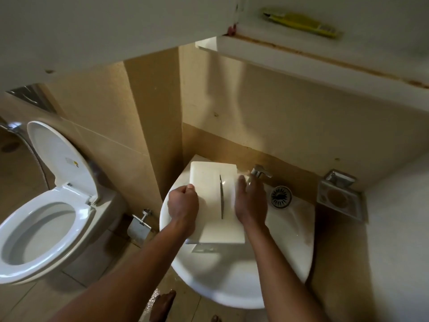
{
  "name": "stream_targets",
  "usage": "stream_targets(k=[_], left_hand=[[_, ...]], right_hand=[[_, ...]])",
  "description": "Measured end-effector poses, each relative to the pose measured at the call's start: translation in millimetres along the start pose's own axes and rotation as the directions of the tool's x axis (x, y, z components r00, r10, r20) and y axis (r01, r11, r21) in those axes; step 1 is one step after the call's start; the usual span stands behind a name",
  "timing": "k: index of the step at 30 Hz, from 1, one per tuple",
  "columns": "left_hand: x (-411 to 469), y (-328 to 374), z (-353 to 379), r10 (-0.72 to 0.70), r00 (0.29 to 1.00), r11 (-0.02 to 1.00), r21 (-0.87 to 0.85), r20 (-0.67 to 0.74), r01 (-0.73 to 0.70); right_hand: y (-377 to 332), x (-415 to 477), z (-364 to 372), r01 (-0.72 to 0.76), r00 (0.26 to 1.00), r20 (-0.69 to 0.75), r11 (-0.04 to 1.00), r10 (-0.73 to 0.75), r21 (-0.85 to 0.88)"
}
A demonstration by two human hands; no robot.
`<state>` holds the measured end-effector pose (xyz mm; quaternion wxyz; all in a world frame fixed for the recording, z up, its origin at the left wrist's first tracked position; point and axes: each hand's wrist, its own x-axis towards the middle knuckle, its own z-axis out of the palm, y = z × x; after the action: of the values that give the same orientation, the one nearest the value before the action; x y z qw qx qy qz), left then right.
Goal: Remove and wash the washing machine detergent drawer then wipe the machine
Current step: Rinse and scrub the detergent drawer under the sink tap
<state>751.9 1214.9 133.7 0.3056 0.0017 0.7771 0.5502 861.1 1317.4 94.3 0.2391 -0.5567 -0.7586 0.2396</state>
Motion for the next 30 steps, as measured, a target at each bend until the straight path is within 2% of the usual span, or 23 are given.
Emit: stream_targets(k=[1, 2, 3, 4, 5, 6, 7, 8, 10, 11, 13, 15, 17, 18, 20, 21, 22, 26, 28, 30], left_hand=[[3, 2, -4, 0.011, 1.0, 1.0, -0.007, 0.006, -0.011], [6, 5, -7, 0.024, 1.0, 1.0, -0.009, 0.016, -0.024], [7, 7, -9, 0.037, 0.999, 0.999, -0.009, 0.022, -0.037], [7, 9, -11, 0.047, 0.998, 0.999, -0.014, 0.033, -0.046], [7, 10, -12, 0.053, 0.998, 0.998, -0.021, 0.04, -0.052], [5, 10, -13, 0.053, 0.997, 0.998, -0.021, 0.05, -0.052], [5, 9, -14, 0.048, 0.997, 0.999, -0.022, 0.056, -0.046], [4, 7, -16, 0.033, 0.998, 0.999, -0.021, 0.061, -0.031], [7, 3, -21, -0.006, 0.998, 1.0, -0.028, 0.063, 0.007], [7, 2, -24, -0.026, 0.998, 0.999, -0.031, 0.063, 0.028], [13, -2, -30, -0.054, 0.997, 0.997, -0.048, 0.06, 0.057], [16, -3, -33, -0.062, 0.997, 0.996, -0.055, 0.053, 0.065], [17, -1, -35, -0.086, 0.995, 0.994, -0.062, 0.058, 0.089], [17, -1, -35, -0.104, 0.992, 0.991, -0.08, 0.066, 0.109], [18, -1, -33, -0.136, 0.986, 0.982, -0.116, 0.093, 0.147], [18, -2, -33, -0.152, 0.983, 0.979, -0.123, 0.105, 0.164], [18, -2, -32, -0.17, 0.978, 0.975, -0.125, 0.124, 0.185], [12, -7, -30, -0.255, 0.951, 0.941, -0.181, 0.174, 0.285], [6, -9, -27, -0.303, 0.931, 0.915, -0.212, 0.202, 0.344], [3, -11, -25, -0.314, 0.927, 0.9, -0.246, 0.203, 0.359]], right_hand=[[8, -9, -4, -0.117, 0.988, -0.078, 0.977, 0.133, 0.18], [17, -15, -5, -0.267, 0.951, -0.056, 0.903, 0.303, 0.338], [25, -16, -4, -0.461, 0.865, 0.062, 0.741, 0.498, 0.488], [32, -15, 2, -0.628, 0.728, 0.266, 0.461, 0.631, 0.627], [38, -14, 9, -0.713, 0.596, 0.502, 0.126, 0.627, 0.689], [44, -14, 16, -0.726, 0.523, 0.645, -0.105, 0.557, 0.68], [50, -13, 24, -0.706, 0.513, 0.706, -0.227, 0.489, 0.671], [54, -11, 32, -0.677, 0.535, 0.728, -0.297, 0.429, 0.673], [60, -7, 42, -0.669, 0.582, 0.745, -0.33, 0.324, 0.666], [62, -4, 45, -0.68, 0.585, 0.756, -0.331, 0.292, 0.654], [66, 4, 53, -0.735, 0.578, 0.761, -0.217, 0.297, 0.643], [70, 12, 55, -0.78, 0.599, 0.747, -0.001, 0.288, 0.626], [76, 16, 55, -0.753, 0.652, 0.739, 0.259, 0.167, 0.605], [74, 15, 51, -0.717, 0.657, 0.747, 0.392, 0.103, 0.576], [70, 9, 42, -0.587, 0.717, 0.678, 0.663, 0.161, 0.464], [72, 7, 41, -0.544, 0.76, 0.614, 0.726, 0.213, 0.421], [74, 5, 38, -0.532, 0.783, 0.57, 0.745, 0.251, 0.402], [82, 4, 23, -0.497, 0.754, 0.603, 0.826, 0.261, 0.264], [76, 6, 6, -0.408, 0.837, 0.471, 0.891, 0.279, 0.197], [61, 13, -18, -0.3, 0.936, 0.249, 0.933, 0.248, 0.201]])
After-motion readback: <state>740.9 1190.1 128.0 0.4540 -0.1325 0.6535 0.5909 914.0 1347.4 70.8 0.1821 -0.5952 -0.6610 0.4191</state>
